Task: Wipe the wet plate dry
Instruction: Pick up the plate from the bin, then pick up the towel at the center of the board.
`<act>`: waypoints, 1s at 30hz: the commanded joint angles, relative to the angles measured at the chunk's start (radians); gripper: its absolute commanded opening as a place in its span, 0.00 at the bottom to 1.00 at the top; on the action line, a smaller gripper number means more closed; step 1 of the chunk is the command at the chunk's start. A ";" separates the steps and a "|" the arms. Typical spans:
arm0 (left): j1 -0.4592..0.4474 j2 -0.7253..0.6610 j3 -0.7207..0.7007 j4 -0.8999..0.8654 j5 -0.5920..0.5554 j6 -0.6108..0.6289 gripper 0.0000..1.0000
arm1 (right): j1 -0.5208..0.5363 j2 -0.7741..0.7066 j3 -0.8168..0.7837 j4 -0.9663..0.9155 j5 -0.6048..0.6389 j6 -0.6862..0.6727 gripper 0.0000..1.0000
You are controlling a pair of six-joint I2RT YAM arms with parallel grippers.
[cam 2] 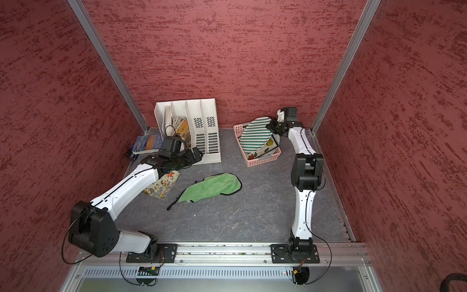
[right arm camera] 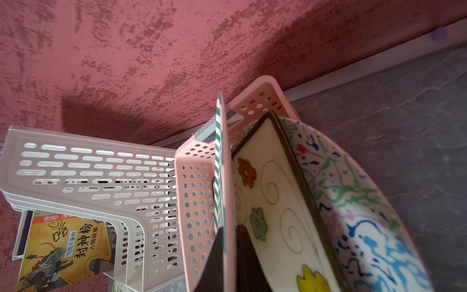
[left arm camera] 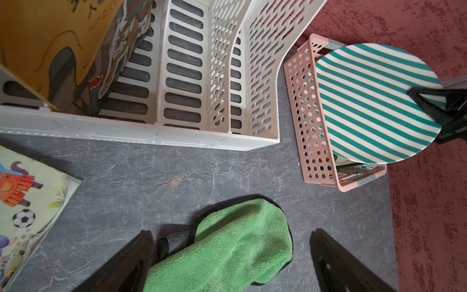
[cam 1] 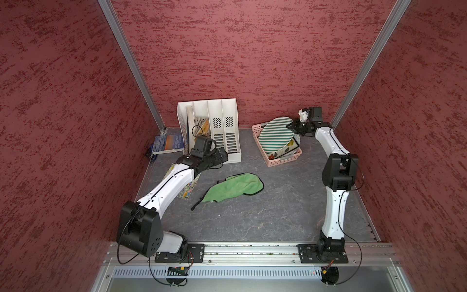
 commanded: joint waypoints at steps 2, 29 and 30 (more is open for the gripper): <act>0.000 0.025 0.041 -0.023 0.065 0.084 1.00 | 0.008 -0.170 -0.021 0.128 0.078 0.052 0.00; -0.412 0.334 0.230 -0.433 -0.228 0.057 0.65 | 0.069 -1.154 -0.834 0.144 0.310 0.149 0.00; -0.419 0.355 0.236 -0.437 -0.225 0.027 0.65 | 0.068 -1.159 -0.833 0.128 0.303 0.144 0.00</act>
